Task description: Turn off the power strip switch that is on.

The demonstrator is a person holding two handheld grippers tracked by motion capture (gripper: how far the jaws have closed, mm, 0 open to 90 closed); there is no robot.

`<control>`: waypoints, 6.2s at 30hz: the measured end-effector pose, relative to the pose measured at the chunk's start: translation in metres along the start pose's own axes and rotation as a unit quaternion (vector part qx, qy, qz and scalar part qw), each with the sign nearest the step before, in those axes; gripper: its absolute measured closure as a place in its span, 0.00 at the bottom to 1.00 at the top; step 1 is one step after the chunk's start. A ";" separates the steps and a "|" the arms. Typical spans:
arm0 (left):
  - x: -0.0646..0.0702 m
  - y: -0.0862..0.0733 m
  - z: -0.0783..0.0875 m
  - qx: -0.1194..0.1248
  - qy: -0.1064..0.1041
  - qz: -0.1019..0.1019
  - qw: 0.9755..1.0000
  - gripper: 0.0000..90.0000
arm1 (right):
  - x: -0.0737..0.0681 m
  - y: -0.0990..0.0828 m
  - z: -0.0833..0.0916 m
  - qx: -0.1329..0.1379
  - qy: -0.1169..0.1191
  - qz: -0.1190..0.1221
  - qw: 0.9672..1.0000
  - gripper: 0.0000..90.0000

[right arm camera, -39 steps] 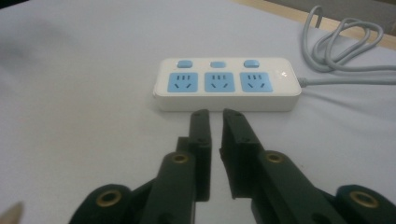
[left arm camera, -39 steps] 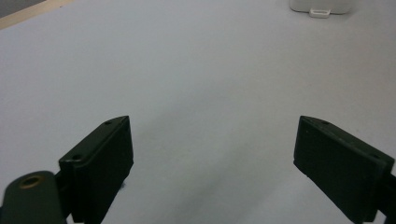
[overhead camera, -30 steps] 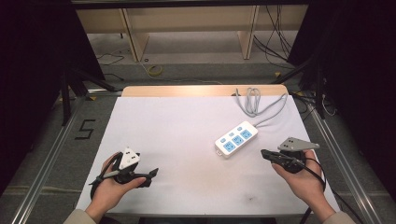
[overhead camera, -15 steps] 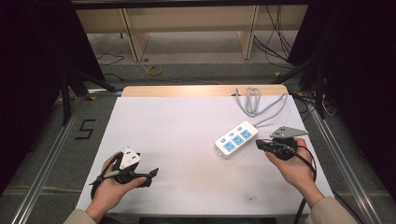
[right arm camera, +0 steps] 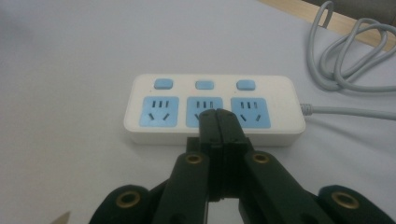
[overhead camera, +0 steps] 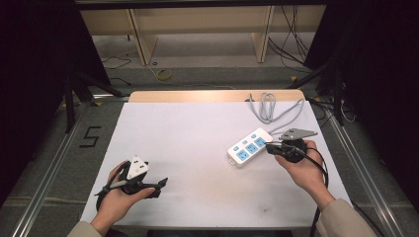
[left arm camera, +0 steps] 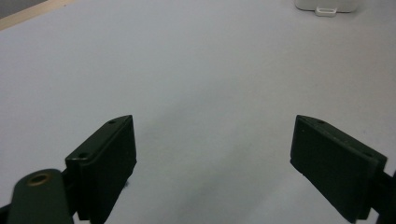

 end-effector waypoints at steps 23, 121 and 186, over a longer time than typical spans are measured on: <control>0.001 0.000 0.000 -0.001 0.002 -0.006 1.000 0.16 | 0.003 0.012 -0.022 -0.020 0.011 0.000 1.000 1.00; 0.002 0.000 -0.001 -0.001 0.002 -0.010 1.000 0.16 | 0.010 0.039 -0.097 -0.097 0.023 0.013 0.995 1.00; 0.002 0.000 -0.001 0.000 0.000 -0.012 1.000 0.16 | 0.007 0.045 -0.115 -0.205 0.044 0.017 0.978 1.00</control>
Point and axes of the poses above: each handheld gripper's, and its own axes: z roughly backward along the jaws, y roughly out of its top, x roughly to its right, the point moved 7 cm from there along -z, roughly forward along the jaws, and after that the axes turned 10 degrees about z, right-handed, at the moved point
